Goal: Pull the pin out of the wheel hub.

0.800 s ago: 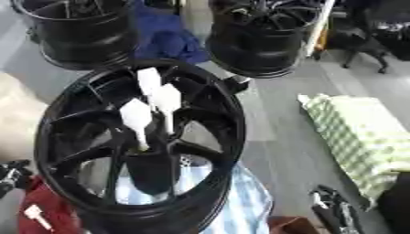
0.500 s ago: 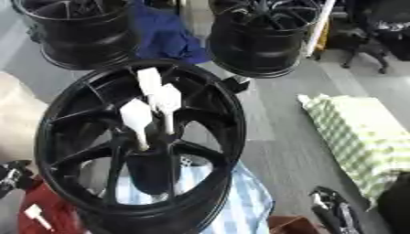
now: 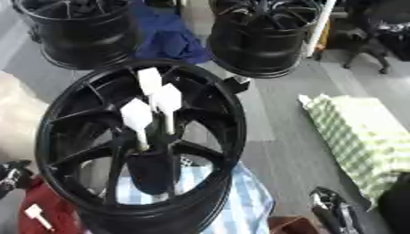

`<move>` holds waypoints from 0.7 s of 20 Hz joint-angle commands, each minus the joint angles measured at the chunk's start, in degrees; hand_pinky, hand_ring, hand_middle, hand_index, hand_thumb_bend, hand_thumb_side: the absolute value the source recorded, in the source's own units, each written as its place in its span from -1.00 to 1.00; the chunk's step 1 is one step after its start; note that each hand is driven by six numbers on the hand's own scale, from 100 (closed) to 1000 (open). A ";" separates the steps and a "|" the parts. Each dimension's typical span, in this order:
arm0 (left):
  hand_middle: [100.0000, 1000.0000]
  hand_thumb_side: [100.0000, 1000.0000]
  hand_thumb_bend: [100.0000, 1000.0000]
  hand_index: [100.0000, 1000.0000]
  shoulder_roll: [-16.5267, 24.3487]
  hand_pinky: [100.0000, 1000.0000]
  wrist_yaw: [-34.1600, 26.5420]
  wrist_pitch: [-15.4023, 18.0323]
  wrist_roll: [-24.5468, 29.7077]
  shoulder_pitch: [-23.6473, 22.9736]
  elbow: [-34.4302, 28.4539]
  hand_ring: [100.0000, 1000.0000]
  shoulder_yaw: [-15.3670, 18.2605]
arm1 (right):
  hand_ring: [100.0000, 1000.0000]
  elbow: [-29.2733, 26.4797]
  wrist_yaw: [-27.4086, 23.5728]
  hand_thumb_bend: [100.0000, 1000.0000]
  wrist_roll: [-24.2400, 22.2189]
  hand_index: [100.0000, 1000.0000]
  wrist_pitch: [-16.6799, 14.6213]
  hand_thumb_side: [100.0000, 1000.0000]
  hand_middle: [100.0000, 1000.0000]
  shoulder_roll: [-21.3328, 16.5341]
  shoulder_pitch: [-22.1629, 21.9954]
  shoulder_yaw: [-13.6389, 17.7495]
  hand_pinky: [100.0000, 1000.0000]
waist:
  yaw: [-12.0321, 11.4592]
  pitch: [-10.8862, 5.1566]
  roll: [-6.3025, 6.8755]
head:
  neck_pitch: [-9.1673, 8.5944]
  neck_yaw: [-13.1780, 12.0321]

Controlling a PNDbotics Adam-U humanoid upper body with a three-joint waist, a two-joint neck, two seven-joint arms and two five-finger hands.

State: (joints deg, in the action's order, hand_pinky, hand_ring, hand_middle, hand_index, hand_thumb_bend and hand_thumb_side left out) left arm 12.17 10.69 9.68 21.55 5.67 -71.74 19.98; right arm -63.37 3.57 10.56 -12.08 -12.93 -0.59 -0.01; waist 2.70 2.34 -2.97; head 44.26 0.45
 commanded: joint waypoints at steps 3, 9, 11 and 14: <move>0.02 0.15 -1.00 0.48 1.21 0.16 -0.10 -0.14 -0.03 0.84 -1.02 0.09 -0.02 | 0.04 -2.31 -2.24 -1.00 0.74 0.59 -0.88 -0.01 0.03 -3.30 -0.05 0.15 0.13 | 0.10 -0.53 0.11 | -0.14 -1.06; 0.02 0.14 -1.00 0.47 1.43 0.16 -0.42 -0.16 -0.41 0.39 -0.56 0.10 0.16 | 0.09 -10.96 -0.84 -1.00 -0.77 0.65 -0.34 -0.01 0.08 -14.87 2.72 1.96 0.17 | 0.76 -1.19 -0.10 | -0.14 -1.43; 0.02 0.14 -1.00 0.47 1.45 0.16 -0.53 -0.16 -0.53 0.21 -0.42 0.10 0.25 | 0.11 -14.67 0.23 -1.00 -1.81 0.68 0.30 -0.01 0.10 -20.82 4.71 3.02 0.19 | 0.92 -1.48 -0.12 | -0.14 -1.67; 0.02 0.14 -1.00 0.47 1.46 0.16 -0.66 -0.14 -0.63 -0.07 -0.27 0.10 0.38 | 0.15 -20.69 1.07 -1.00 -3.70 0.72 1.85 -0.02 0.14 -29.00 8.55 3.98 0.24 | 1.08 -1.84 -0.14 | -0.14 -1.57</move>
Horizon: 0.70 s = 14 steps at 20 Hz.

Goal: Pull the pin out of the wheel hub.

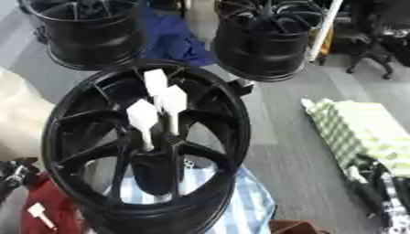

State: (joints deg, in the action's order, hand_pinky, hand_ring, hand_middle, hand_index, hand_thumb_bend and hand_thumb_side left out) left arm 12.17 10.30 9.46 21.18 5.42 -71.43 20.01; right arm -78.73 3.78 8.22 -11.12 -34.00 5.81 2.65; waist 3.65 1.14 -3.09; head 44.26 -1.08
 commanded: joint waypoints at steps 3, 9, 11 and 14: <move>0.02 0.14 -1.00 0.47 1.40 0.16 -0.45 0.10 -0.23 -0.02 -0.58 0.10 0.40 | 0.20 -10.89 0.83 -1.00 -5.06 0.76 2.30 -0.04 0.21 -15.79 6.93 0.72 0.30 | 0.03 -0.91 -0.02 | -0.14 0.51; 0.03 0.14 -1.00 0.47 1.22 0.16 -0.58 0.15 0.30 -0.09 -0.67 0.11 0.21 | 0.35 -19.04 2.02 -1.00 -19.00 0.86 3.25 -0.06 0.38 -24.59 19.29 -5.28 0.42 | -0.76 -1.28 0.04 | -0.14 1.18; 0.03 0.15 -1.00 0.47 1.19 0.16 -0.59 0.20 0.51 -0.13 -0.65 0.11 0.10 | 0.40 -21.23 2.06 -1.00 -25.00 0.89 2.30 -0.04 0.44 -24.86 23.80 -8.38 0.46 | -1.06 -1.39 0.03 | -0.14 1.63; 0.03 0.15 -1.00 0.47 1.15 0.16 -0.59 0.25 0.81 -0.16 -0.60 0.11 -0.10 | 0.47 -23.17 3.36 -0.90 -34.54 0.93 1.59 -0.09 0.53 -23.45 30.30 -13.12 0.51 | -1.44 -1.52 -0.01 | -0.14 2.10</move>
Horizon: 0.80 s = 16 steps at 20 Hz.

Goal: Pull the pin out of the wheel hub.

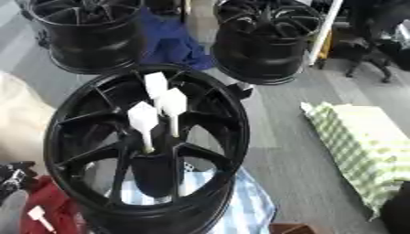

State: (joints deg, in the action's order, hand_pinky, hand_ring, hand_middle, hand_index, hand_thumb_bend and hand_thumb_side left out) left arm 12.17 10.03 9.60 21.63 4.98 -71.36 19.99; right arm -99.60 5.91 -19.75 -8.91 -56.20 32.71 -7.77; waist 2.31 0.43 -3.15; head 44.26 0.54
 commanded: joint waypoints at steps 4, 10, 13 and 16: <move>0.03 0.16 -1.00 0.47 1.13 0.16 -0.28 0.15 0.75 0.34 -0.67 0.11 -0.30 | 0.62 -3.52 2.77 -0.81 -20.10 0.96 -2.73 -0.14 0.65 3.43 11.82 -8.59 0.60 | -0.54 -0.81 -0.06 | -0.14 0.84; 0.03 0.16 -1.00 0.47 1.07 0.17 -0.24 0.30 1.21 0.45 -0.54 0.11 -0.60 | 0.74 -1.08 1.00 -0.80 -30.63 0.97 -3.97 -0.20 0.74 10.83 20.16 -13.95 0.68 | -1.19 -0.87 -0.05 | -0.14 1.45; 0.03 0.16 -1.00 0.47 0.93 0.17 -0.27 0.32 1.50 0.76 -0.49 0.11 -0.78 | 0.75 1.90 0.65 -0.75 -32.03 0.96 -4.37 -0.11 0.73 14.71 22.91 -16.96 0.67 | -1.84 -0.84 0.09 | -0.14 2.07; 0.03 0.17 -1.00 0.47 0.70 0.17 -0.34 0.32 1.87 1.17 -0.42 0.11 -1.02 | 0.74 5.53 0.62 -0.76 -32.20 0.96 -4.89 -0.09 0.72 18.29 24.65 -19.69 0.66 | -2.60 -0.73 0.29 | -0.14 2.77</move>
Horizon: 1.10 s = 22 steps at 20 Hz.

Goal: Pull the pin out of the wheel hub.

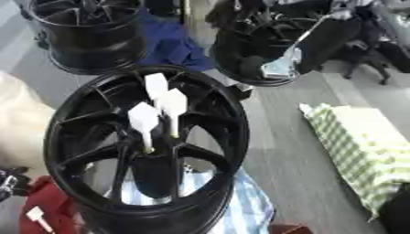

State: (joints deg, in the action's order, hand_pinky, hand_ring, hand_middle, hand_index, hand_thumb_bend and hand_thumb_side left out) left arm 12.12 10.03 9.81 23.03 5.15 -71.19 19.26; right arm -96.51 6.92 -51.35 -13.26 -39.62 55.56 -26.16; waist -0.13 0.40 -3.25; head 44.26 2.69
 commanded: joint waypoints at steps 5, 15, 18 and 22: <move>0.03 0.18 -1.00 0.47 0.31 0.17 -0.73 0.09 1.19 1.83 -0.41 0.11 -0.75 | 0.73 9.19 0.41 -0.79 -0.62 0.96 -1.53 -0.08 0.72 7.65 3.17 -3.41 0.64 | -1.58 -0.29 0.78 | -0.14 1.79; 0.03 0.19 -1.00 0.48 0.00 0.17 -1.09 0.38 2.06 2.56 -0.24 0.11 -1.17 | 0.82 19.57 3.92 -0.81 -0.62 0.98 -4.69 -0.08 0.82 15.39 4.06 -4.38 0.68 | -2.91 0.38 1.14 | -0.14 3.26; 0.03 0.20 -1.00 0.48 -0.05 0.17 -1.14 0.43 2.18 2.63 -0.24 0.11 -1.19 | 0.84 21.76 5.30 -0.81 -0.62 0.98 -5.53 -0.13 0.83 16.37 3.94 -4.46 0.68 | -3.05 0.44 1.19 | -0.14 3.45; 0.03 0.20 -1.00 0.48 -0.12 0.17 -1.21 0.41 2.31 2.67 -0.32 0.12 -1.19 | 0.84 24.47 7.24 -0.91 -0.62 0.99 -6.84 -0.25 0.82 17.04 3.60 -4.40 0.68 | -3.17 0.46 1.20 | -0.14 3.51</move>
State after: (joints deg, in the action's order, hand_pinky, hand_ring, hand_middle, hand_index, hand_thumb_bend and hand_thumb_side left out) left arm 11.56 9.15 10.11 25.16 7.12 -70.66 18.21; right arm -72.56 13.35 -49.88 -17.44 -22.21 58.10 -31.09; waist -3.23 1.26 -2.38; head 44.26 6.08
